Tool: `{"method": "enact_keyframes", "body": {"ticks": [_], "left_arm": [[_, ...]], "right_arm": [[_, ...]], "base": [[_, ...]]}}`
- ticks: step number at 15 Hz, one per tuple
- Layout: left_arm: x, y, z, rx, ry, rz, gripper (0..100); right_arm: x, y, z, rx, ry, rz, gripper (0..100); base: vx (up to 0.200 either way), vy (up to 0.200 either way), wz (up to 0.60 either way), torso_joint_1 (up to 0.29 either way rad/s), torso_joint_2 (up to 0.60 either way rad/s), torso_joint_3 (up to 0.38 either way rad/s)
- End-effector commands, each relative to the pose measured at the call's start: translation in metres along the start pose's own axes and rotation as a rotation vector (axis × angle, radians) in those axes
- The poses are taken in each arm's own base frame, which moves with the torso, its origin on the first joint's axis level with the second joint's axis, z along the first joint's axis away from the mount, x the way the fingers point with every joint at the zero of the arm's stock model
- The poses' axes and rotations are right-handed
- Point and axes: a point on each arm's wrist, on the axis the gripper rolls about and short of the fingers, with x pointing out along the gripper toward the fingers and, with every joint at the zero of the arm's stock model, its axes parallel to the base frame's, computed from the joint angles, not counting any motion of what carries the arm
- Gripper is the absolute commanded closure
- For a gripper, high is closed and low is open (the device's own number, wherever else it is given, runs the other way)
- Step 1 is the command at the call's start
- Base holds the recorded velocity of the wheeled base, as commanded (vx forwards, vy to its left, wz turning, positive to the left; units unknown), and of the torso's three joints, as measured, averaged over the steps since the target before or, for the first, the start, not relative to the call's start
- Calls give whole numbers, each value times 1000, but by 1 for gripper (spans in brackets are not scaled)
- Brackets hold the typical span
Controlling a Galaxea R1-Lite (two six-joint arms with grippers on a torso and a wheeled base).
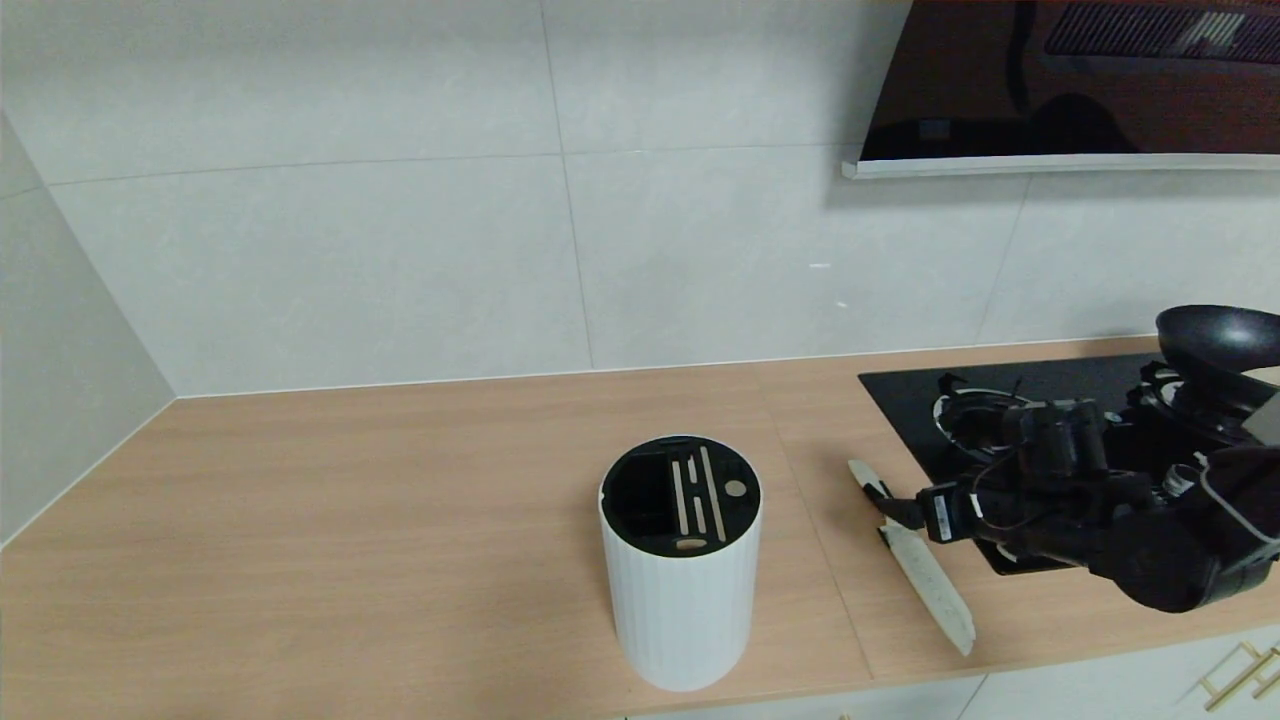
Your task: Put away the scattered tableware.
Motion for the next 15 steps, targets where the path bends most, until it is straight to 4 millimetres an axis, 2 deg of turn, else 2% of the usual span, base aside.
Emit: {"method": "enact_keyframes", "body": {"ticks": [1,7,15], "left_arm": [[0,0,0,0,0,1,0],[0,0,0,0,0,1,0],[0,0,0,0,0,1,0]], "right_arm": [[34,1,-27,-2,64,-20,0],[61,0,-46,-3,63,-46,0],[69,-3,-48,1,64,-82,0]], "base": [[0,0,0,0,0,0],[0,0,0,0,0,0],[0,0,0,0,0,0]]}}
